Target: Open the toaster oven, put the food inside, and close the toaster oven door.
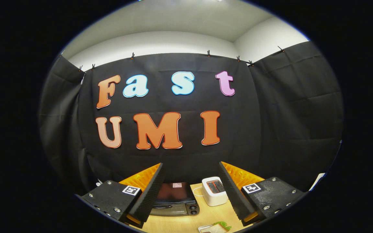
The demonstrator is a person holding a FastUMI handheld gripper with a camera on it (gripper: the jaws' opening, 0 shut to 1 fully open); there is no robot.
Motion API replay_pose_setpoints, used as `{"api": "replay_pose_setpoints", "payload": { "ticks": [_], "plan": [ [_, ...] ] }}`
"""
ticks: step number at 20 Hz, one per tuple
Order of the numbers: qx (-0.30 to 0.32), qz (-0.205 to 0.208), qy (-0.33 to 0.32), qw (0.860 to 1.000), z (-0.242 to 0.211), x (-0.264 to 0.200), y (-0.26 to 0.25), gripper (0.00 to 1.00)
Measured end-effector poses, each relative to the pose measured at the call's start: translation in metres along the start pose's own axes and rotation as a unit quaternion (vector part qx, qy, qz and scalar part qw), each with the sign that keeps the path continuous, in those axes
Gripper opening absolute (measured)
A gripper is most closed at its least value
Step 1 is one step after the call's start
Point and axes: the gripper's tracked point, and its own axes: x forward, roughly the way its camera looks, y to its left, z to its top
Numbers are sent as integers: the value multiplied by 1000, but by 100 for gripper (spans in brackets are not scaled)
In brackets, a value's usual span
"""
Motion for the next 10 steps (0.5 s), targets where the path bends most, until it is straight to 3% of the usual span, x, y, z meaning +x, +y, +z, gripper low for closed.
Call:
{"api": "replay_pose_setpoints", "payload": {
  "ticks": [10],
  "plan": [
    [1,40,-2,999,-65,50,88,99]
  ]
}}
